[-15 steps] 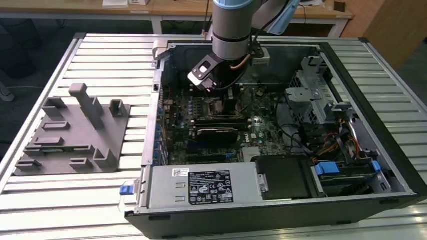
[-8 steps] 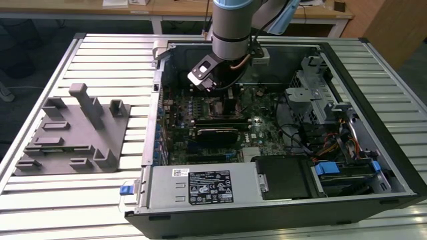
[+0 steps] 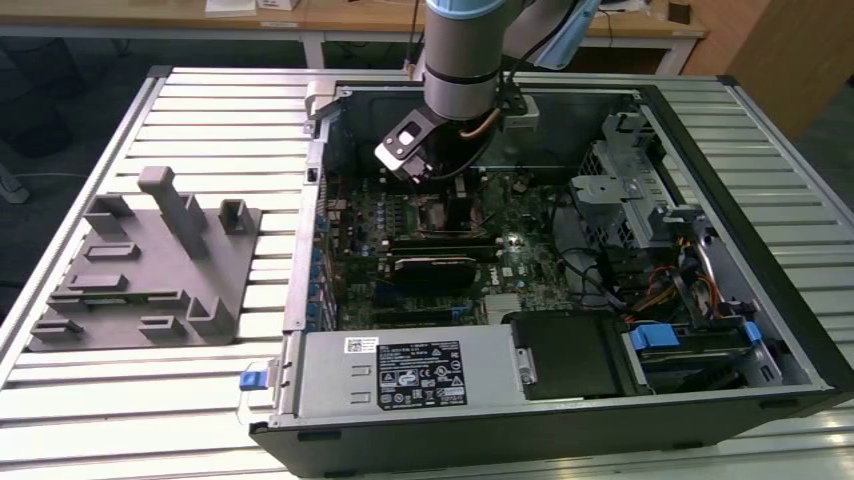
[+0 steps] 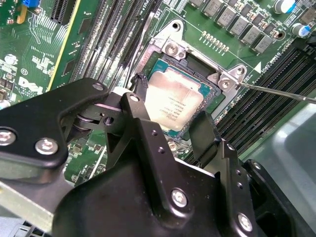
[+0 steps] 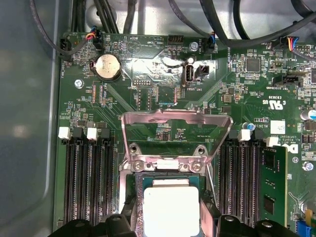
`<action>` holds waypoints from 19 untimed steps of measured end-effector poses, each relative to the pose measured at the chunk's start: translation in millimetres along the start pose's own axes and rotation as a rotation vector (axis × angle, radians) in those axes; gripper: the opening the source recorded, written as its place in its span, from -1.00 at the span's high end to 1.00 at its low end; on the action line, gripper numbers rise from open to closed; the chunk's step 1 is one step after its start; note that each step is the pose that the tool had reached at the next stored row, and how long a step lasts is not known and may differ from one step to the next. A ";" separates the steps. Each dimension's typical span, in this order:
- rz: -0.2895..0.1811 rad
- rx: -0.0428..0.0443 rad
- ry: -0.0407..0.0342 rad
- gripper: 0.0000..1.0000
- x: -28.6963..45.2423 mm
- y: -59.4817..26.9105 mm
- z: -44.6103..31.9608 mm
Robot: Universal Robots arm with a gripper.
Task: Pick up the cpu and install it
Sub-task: 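Place the cpu into insertion slot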
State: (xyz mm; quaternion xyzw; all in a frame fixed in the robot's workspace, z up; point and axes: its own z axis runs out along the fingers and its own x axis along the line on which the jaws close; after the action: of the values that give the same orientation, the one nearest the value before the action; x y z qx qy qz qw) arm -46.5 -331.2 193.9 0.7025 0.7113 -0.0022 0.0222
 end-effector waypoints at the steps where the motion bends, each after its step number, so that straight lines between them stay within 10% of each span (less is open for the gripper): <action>1: 0.000 0.0000 0.0000 -0.23 0.0 0.0 0.0; 19: 0.002 0.0001 0.0000 -0.06 -0.1 -0.1 0.1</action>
State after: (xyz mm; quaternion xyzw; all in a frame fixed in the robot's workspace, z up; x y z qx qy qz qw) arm -46.6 -331.3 193.8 0.7032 0.7107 -0.0022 0.0221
